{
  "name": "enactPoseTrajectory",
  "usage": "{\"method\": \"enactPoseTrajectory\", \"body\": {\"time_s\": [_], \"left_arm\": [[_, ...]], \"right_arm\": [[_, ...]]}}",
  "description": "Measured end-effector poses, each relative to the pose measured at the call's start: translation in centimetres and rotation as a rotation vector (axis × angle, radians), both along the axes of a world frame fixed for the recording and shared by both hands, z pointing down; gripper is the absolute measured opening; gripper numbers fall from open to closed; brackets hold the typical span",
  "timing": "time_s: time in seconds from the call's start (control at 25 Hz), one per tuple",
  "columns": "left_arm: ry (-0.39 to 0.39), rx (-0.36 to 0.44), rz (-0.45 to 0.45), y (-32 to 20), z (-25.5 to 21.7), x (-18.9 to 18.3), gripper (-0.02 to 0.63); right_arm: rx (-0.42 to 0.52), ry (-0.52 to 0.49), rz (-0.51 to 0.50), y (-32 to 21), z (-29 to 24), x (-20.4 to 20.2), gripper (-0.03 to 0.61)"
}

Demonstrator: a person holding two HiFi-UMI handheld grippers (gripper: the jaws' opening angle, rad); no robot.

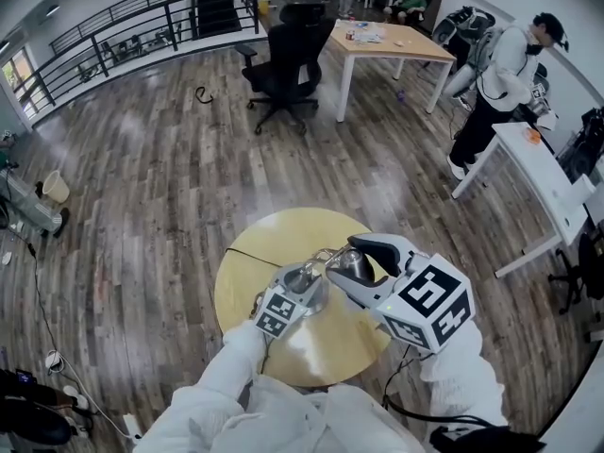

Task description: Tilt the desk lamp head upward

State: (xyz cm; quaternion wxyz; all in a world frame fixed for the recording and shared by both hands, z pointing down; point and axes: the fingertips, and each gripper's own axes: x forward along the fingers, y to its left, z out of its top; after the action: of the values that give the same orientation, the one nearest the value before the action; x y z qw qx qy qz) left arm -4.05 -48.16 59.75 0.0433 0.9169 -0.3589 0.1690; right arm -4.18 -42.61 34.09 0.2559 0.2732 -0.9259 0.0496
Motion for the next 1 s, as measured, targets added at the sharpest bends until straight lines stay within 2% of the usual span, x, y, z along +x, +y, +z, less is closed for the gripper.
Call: {"method": "enactPoseTrajectory", "body": {"time_s": [0.16, 0.36, 0.44, 0.56, 0.64, 0.8, 1.0], "left_arm": [[0.061, -0.028, -0.024, 0.0, 0.5, 0.1, 0.138], [0.018, -0.019, -0.012, -0.1, 1.4, 0.6, 0.138], [0.017, -0.009, -0.007, -0.1, 1.3, 0.5, 0.138], [0.007, 0.024, -0.017, -0.3, 1.0, 0.5, 0.138], [0.031, 0.029, -0.029, -0.1, 0.6, 0.2, 0.138], [0.138, 0.030, -0.066, 1.4, -1.2, -1.8, 0.138], [0.274, 0.025, -0.196, 4.4, -3.7, -6.1, 0.138]], "right_arm": [[0.084, -0.058, -0.007, 0.2, 0.2, -0.2, 0.242], [0.219, -0.079, 0.050, 0.1, -1.1, 0.0, 0.242], [0.238, -0.116, 0.068, 0.2, -1.9, 0.6, 0.242], [0.217, -0.214, 0.118, 0.2, -3.0, 2.4, 0.242], [0.199, -0.292, 0.190, 0.0, -3.8, 4.3, 0.242], [0.162, -0.406, 0.362, 0.1, -3.5, 8.9, 0.242], [0.125, -0.533, 0.651, 1.2, 0.6, 15.5, 0.242]]}}
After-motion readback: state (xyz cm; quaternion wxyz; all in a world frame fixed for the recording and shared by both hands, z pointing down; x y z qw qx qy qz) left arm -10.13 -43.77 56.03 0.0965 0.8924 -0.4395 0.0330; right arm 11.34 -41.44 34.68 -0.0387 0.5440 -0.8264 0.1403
